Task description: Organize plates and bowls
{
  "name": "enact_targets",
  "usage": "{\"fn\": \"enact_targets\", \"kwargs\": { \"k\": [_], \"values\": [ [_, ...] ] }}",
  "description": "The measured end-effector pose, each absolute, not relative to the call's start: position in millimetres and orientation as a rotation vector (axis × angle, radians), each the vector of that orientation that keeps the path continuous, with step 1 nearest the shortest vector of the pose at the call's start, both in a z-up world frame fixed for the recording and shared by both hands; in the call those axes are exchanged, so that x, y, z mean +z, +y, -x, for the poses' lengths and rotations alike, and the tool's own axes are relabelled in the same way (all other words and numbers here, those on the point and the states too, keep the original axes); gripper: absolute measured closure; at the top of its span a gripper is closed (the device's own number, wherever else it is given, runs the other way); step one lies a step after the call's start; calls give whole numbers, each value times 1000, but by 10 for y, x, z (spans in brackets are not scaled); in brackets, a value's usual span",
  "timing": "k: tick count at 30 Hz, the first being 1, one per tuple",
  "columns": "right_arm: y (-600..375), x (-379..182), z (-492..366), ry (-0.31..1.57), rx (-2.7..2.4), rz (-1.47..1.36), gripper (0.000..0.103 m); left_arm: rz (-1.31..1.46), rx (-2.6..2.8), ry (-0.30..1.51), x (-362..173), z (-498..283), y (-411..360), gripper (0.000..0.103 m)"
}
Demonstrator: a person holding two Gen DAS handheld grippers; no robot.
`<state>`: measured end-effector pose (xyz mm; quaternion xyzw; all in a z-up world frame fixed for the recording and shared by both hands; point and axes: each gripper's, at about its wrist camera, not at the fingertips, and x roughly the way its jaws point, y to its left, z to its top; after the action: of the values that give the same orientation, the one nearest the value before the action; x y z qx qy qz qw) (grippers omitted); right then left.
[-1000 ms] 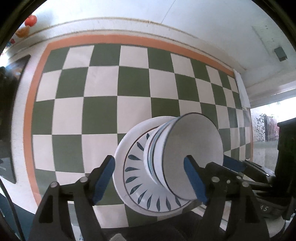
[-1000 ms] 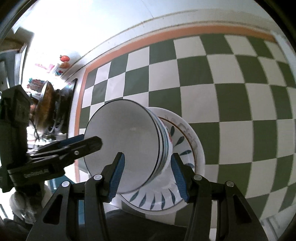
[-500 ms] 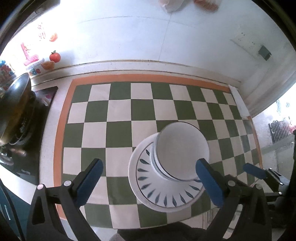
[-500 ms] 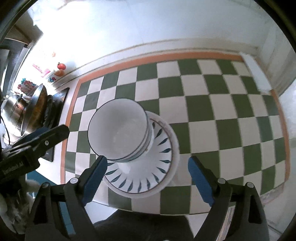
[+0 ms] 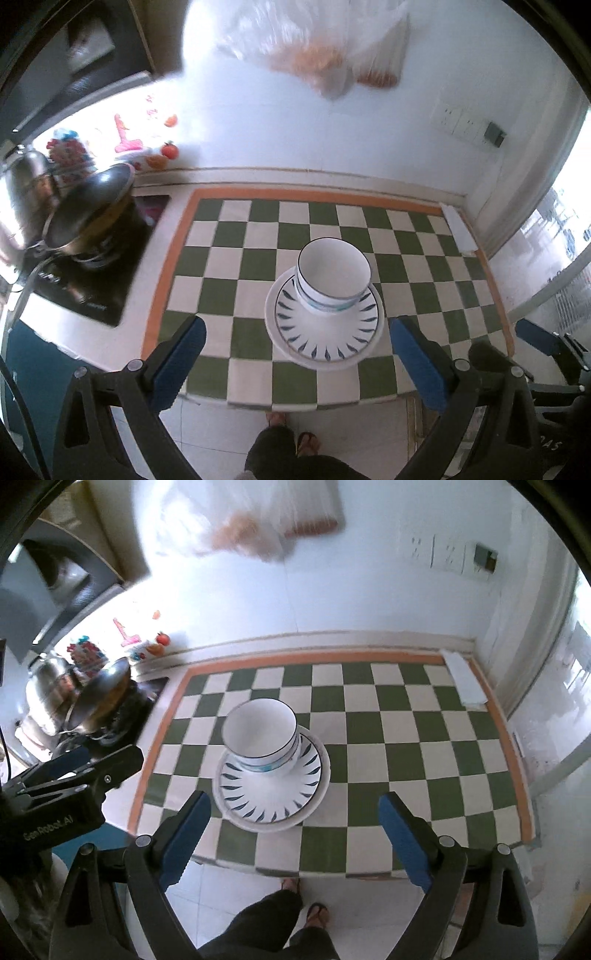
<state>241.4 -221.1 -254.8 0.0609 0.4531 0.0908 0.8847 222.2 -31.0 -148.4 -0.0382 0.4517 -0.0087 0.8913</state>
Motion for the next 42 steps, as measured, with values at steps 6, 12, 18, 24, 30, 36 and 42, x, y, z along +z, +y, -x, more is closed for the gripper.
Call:
{"fn": "enact_targets", "kwargs": {
  "k": [6,12,18,24,30,36,42],
  "values": [
    [-2225,-2153,-1723,872,199,-112,8,83,0,892,-1193,-1603,-273,0],
    [-2213,-1876,-1126,810,177,-115,7,69,5,860,-1008,-1093,-188,0],
    [-2139,-1677,-557,768,140,-124,7,42,24,825,-857,-662,-61,0],
    [-2046,-1531,-112,722,113,-114,6,30,34,783,-720,-321,70,0],
    [-1988,-1493,122,711,96,-110,6,23,27,770,-702,-124,97,0],
    [-1980,-1479,193,706,80,-102,5,18,28,777,-739,-44,81,0],
    [-2001,-1461,224,700,71,-99,4,22,29,769,-734,-9,86,0]
  ]
}}
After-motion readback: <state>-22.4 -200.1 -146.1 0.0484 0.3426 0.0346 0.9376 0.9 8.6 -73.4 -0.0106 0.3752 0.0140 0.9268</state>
